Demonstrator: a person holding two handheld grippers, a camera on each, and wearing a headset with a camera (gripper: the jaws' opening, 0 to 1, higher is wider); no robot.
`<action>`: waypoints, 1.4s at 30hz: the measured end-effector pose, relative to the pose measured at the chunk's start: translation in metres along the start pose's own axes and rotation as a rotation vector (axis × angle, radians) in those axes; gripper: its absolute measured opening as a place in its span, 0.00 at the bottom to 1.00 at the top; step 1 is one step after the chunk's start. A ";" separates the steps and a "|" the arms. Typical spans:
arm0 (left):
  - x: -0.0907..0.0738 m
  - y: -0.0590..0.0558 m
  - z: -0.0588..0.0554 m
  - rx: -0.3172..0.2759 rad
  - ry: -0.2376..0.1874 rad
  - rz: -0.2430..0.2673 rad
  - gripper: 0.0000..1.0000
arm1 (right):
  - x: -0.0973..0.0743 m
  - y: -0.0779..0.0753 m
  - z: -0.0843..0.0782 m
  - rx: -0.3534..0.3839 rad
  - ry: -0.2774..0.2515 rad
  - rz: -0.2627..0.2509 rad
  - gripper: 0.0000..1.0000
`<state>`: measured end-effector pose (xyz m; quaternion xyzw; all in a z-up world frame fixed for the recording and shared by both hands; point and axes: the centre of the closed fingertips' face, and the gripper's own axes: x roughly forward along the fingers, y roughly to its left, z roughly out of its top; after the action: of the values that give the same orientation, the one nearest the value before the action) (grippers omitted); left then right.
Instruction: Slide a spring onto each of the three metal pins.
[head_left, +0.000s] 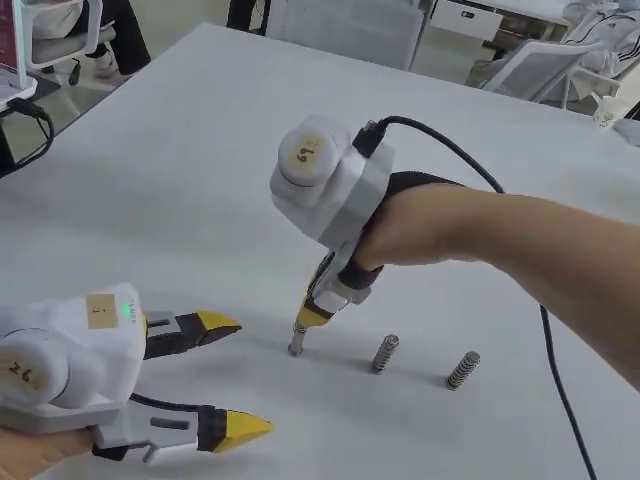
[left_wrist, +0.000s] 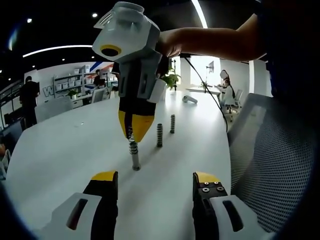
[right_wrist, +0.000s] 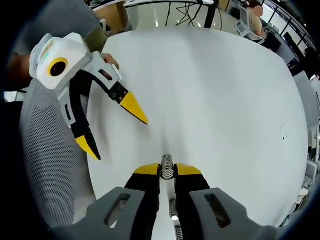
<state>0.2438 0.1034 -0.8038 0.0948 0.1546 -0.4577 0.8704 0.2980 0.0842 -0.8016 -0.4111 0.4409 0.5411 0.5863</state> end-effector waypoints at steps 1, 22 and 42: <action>0.000 0.000 0.000 0.000 0.001 0.000 0.56 | 0.002 0.001 -0.001 0.001 0.003 0.001 0.08; -0.001 -0.002 0.003 -0.007 -0.003 0.002 0.55 | 0.030 0.005 -0.010 0.001 0.011 0.000 0.09; 0.001 -0.003 0.002 -0.010 0.004 -0.009 0.55 | 0.029 0.005 -0.013 0.015 -0.033 0.011 0.21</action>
<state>0.2416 0.1005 -0.8027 0.0907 0.1587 -0.4607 0.8685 0.2925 0.0797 -0.8329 -0.3956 0.4374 0.5476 0.5936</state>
